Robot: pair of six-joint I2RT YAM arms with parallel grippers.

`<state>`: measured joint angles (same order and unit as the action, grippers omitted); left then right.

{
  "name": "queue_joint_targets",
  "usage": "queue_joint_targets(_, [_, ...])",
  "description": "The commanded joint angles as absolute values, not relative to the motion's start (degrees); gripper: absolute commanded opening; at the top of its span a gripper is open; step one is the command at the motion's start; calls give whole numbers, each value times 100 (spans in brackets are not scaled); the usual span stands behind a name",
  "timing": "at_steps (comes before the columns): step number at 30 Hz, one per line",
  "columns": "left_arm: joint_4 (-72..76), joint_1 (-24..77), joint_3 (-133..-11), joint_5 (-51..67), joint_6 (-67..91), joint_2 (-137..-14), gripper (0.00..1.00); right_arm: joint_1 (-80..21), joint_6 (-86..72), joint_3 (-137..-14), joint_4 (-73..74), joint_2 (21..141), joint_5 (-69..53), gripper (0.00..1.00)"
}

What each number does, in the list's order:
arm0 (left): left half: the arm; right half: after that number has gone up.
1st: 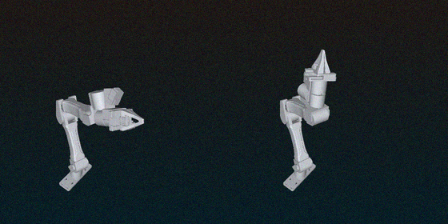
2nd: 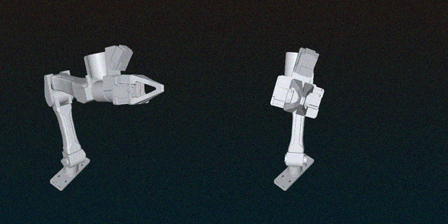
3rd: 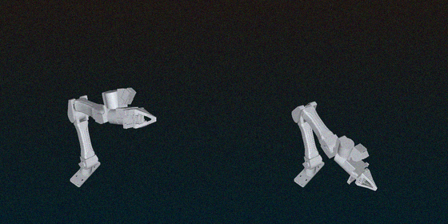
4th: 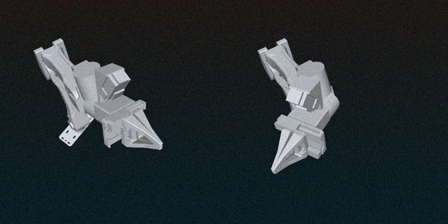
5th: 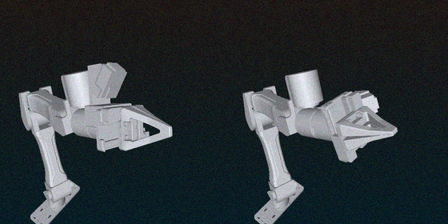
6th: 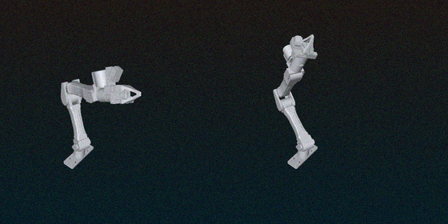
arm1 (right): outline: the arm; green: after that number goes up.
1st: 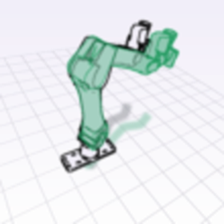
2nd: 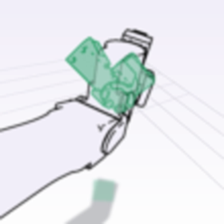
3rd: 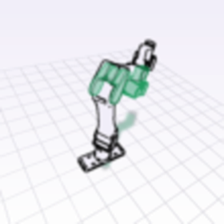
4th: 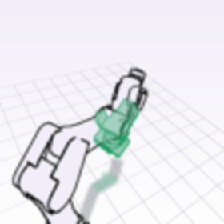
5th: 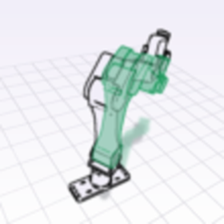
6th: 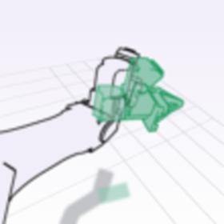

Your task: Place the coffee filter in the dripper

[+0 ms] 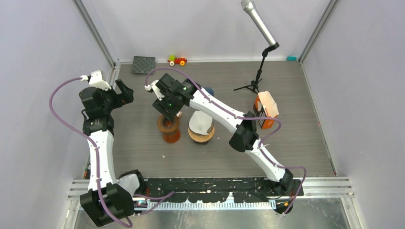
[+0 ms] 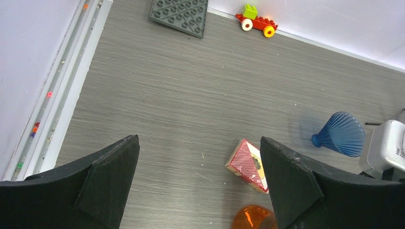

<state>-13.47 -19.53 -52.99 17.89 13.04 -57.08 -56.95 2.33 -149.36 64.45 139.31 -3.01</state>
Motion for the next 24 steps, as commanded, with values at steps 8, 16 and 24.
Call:
queue_joint_targets(8, [-1046, -1987, -5298, 2008, 1239, -5681, 100, -5720, 104, -15301, 6304, 13697, -156, 65])
queue_joint_targets(16, [-1296, -1993, -5573, 2431, 1103, -5871, 100, -5378, 137, -14994, 6130, 12888, 156, 69])
queue_joint_targets(24, [-1532, -1990, -5762, 2904, 907, -6115, 100, -4371, 6, -14617, 5818, 12473, 368, 68])
